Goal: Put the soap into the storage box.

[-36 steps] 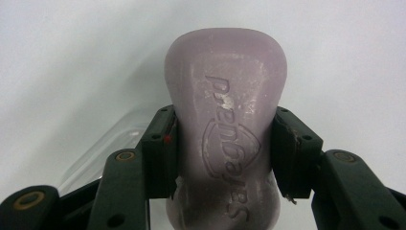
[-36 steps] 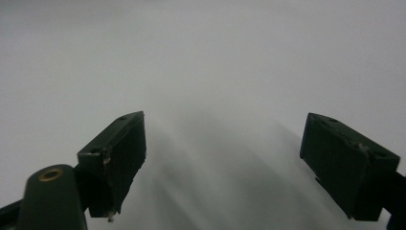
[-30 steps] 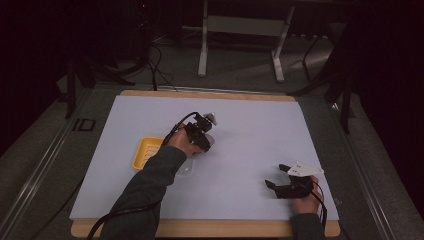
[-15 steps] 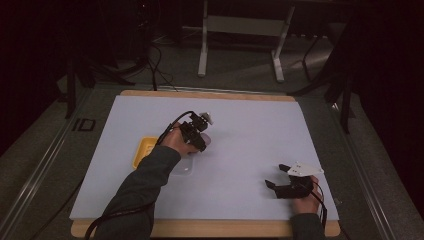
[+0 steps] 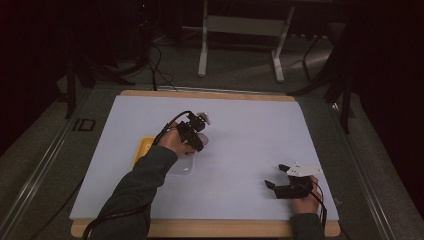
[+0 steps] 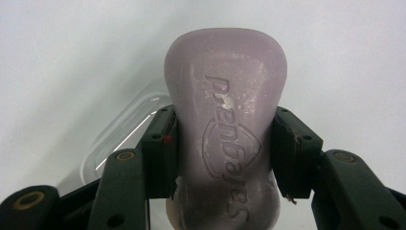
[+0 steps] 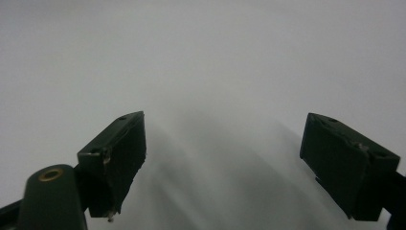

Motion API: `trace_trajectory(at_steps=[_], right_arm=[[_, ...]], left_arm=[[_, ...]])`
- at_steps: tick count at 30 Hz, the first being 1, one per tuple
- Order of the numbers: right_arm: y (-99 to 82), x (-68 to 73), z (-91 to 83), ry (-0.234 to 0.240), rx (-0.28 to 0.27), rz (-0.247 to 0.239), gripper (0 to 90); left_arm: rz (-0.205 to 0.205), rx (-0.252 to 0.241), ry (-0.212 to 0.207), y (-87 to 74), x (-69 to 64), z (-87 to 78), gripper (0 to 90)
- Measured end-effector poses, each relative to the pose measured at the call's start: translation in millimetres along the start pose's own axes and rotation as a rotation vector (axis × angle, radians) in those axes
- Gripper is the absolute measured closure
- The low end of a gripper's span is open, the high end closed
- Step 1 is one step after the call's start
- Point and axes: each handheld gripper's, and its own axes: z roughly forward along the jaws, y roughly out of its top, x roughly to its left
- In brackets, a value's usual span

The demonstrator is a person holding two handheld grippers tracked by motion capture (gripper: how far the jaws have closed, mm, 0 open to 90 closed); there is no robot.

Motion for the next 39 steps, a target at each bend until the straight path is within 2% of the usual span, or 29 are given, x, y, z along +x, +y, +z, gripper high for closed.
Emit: trace_trajectory(at_steps=[9,39], right_arm=[[0.0,0.0,0.0,0.000,-0.001,0.000,15.7],[0.0,0.1,-0.1,-0.001,-0.001,0.001,15.7]], left_arm=[[-0.008,-0.009,0.003,-7.2,5.9,-6.7,49.8],[-0.029,-0.003,0.012,-22.9,13.9,-12.5,49.7]])
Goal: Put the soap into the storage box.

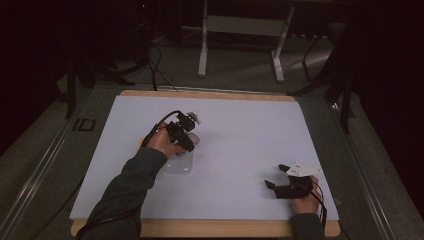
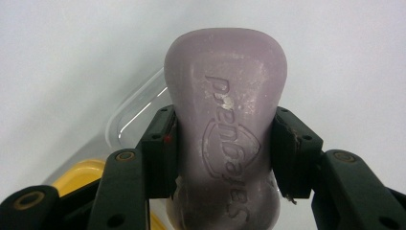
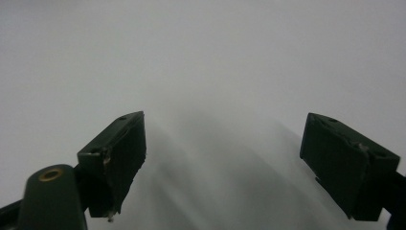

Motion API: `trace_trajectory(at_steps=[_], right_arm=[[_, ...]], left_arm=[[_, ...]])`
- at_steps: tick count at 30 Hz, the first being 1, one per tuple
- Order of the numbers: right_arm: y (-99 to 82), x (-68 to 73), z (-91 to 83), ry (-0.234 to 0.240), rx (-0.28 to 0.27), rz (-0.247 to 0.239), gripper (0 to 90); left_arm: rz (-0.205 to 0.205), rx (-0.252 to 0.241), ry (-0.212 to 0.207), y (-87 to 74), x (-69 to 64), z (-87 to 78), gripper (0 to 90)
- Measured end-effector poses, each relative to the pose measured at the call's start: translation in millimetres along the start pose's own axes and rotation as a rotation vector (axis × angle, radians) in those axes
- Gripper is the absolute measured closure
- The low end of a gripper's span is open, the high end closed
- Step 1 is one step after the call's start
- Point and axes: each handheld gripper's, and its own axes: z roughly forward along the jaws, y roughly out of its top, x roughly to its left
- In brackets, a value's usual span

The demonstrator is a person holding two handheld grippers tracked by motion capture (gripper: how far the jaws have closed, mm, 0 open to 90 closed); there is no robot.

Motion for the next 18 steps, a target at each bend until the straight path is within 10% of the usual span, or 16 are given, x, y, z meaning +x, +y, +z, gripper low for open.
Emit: trace_trajectory(at_steps=[18], right_arm=[[0.0,0.1,-0.2,-0.001,-0.001,0.000,15.7]], left_arm=[[-0.058,-0.025,-0.004,-17.4,13.7,-8.4,49.7]])
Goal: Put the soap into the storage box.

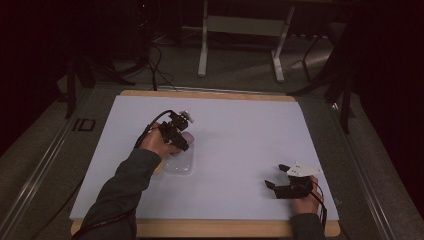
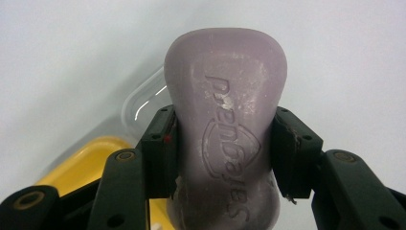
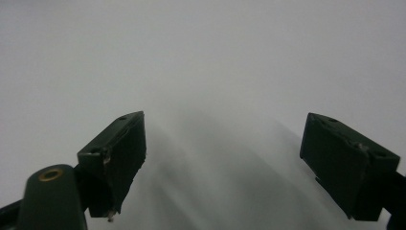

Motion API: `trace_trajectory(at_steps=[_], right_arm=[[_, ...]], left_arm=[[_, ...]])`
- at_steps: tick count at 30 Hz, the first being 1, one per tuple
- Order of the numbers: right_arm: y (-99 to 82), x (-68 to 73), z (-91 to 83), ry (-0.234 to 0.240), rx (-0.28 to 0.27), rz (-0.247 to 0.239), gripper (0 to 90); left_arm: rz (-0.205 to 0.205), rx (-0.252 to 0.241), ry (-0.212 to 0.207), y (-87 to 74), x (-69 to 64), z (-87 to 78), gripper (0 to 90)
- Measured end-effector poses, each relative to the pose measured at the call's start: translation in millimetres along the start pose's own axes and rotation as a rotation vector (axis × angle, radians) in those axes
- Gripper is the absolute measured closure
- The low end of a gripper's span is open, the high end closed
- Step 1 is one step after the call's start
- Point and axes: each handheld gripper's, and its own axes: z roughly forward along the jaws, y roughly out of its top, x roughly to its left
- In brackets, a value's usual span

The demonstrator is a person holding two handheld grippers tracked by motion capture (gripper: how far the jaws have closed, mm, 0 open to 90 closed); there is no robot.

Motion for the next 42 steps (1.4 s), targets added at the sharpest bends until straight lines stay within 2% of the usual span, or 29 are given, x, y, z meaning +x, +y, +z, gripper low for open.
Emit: trace_trajectory(at_steps=[11,14,24,26,28,36,38,42], right_arm=[[0.0,0.2,0.1,-0.002,0.000,-0.002,15.7],[0.0,0.2,0.1,-0.003,0.000,-0.002,15.7],[0.1,0.6,0.2,-0.004,0.002,-0.003,15.7],[0.1,0.6,0.2,-0.005,0.001,-0.004,15.7],[0.2,0.8,0.3,-0.005,0.003,-0.006,15.7],[0.2,0.9,0.3,-0.004,0.003,-0.006,15.7],[0.2,0.9,0.4,-0.004,0.003,-0.004,15.7],[0.2,1.0,0.4,-0.005,0.004,-0.008,15.7]], left_arm=[[-0.086,-0.022,0.001,-27.9,18.8,-6.3,49.7],[-0.102,-0.011,0.003,-36.0,24.2,-4.1,49.7],[-0.200,-0.023,-0.010,-62.2,46.3,-3.3,49.7],[-0.200,-0.023,-0.010,-62.2,46.3,-3.3,49.7],[-0.243,-0.004,-0.004,-74.5,54.2,1.5,49.6],[-0.270,0.027,-0.013,-82.8,59.9,13.7,49.4],[-0.281,0.044,-0.036,-84.5,61.7,19.2,48.9],[-0.283,0.055,-0.037,-85.2,62.4,20.7,43.8]])
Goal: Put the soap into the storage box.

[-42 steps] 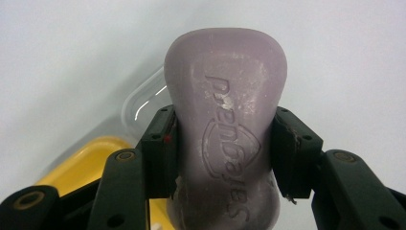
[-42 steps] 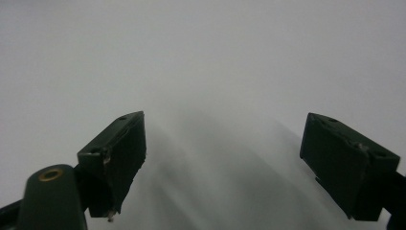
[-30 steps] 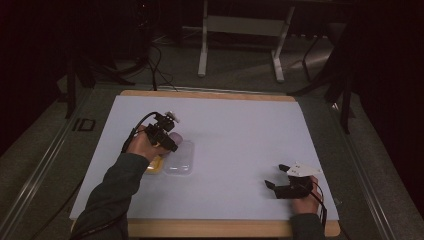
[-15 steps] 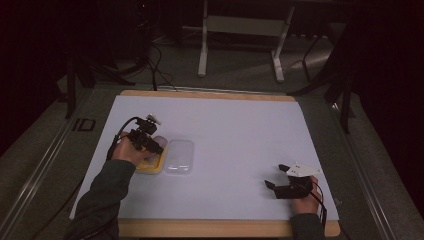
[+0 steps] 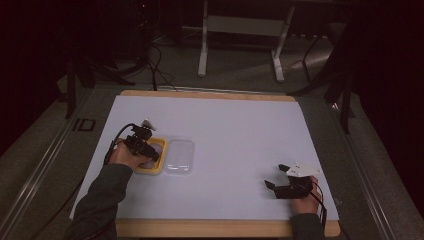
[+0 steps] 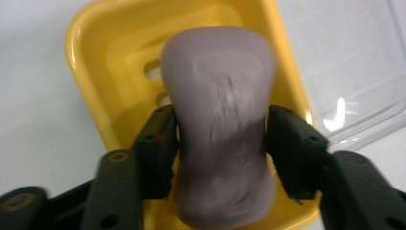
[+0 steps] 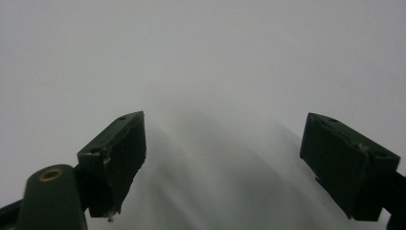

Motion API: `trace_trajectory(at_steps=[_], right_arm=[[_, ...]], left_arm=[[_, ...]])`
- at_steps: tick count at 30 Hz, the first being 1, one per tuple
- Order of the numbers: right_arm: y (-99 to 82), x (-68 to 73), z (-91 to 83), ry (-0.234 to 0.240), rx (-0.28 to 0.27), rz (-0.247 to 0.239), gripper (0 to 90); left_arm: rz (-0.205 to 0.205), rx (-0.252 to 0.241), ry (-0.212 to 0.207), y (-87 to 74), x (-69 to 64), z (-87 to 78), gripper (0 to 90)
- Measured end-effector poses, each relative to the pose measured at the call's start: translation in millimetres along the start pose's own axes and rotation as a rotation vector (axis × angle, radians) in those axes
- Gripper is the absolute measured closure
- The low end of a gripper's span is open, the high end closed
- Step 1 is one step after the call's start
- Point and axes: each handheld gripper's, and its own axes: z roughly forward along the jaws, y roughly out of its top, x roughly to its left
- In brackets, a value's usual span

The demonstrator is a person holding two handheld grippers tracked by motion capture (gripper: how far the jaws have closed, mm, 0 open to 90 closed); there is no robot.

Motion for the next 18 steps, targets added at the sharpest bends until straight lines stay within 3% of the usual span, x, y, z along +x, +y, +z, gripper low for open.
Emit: trace_trajectory(at_steps=[6,12,18], right_arm=[[0.0,0.0,0.1,0.001,0.001,-0.002,15.7],[0.0,0.0,0.2,0.001,0.001,-0.001,15.7],[0.0,0.1,0.2,0.001,0.002,-0.003,15.7]], left_arm=[[-0.002,-0.042,0.016,1.5,-1.4,-11.7,37.9],[0.045,-0.112,0.037,3.1,-10.8,-26.2,36.7],[0.118,-0.150,0.019,5.0,-26.5,-34.6,37.1]])
